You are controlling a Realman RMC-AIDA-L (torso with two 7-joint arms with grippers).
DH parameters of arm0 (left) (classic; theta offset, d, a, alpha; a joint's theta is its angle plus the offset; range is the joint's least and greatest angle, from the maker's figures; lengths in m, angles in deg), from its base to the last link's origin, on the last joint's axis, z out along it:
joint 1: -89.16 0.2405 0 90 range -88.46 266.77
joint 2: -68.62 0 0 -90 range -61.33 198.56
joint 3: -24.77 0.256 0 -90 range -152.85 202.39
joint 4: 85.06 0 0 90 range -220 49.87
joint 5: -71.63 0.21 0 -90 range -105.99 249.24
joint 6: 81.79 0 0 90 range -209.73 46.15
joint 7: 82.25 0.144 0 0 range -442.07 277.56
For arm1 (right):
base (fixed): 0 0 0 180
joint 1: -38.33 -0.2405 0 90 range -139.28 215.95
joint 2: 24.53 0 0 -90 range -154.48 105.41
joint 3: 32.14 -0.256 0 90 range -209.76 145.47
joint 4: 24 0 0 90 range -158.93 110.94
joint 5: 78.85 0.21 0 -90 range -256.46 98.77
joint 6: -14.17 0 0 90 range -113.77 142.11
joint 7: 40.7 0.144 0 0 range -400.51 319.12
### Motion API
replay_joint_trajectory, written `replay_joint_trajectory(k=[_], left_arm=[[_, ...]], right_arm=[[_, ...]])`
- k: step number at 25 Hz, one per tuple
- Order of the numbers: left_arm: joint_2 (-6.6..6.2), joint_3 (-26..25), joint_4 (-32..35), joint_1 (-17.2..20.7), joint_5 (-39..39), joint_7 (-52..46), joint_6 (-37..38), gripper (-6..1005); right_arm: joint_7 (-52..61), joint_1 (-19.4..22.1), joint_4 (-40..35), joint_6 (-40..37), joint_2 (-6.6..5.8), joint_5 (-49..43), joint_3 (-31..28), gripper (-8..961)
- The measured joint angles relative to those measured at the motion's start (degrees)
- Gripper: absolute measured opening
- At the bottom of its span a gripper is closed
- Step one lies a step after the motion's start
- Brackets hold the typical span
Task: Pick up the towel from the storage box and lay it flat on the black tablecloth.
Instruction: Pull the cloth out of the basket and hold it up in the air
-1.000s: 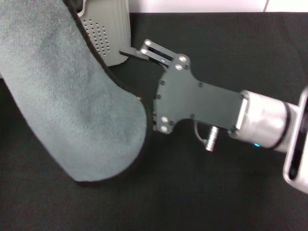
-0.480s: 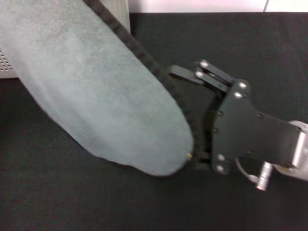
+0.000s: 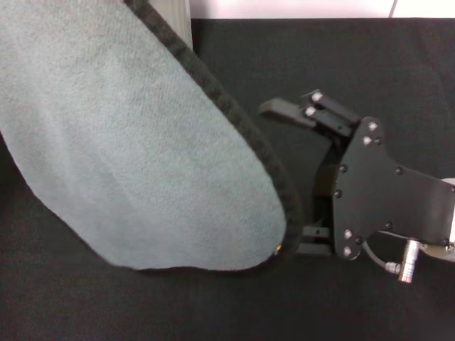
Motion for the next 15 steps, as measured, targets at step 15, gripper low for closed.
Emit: replay_joint_trajectory(k=[15], left_arm=[[0.99, 2.32, -0.02, -4.37, 0.39, -0.42, 0.01, 22]], right_arm=[[7.24, -5.19, 0.44, 6.15, 0.08, -0.71, 3.86, 738]])
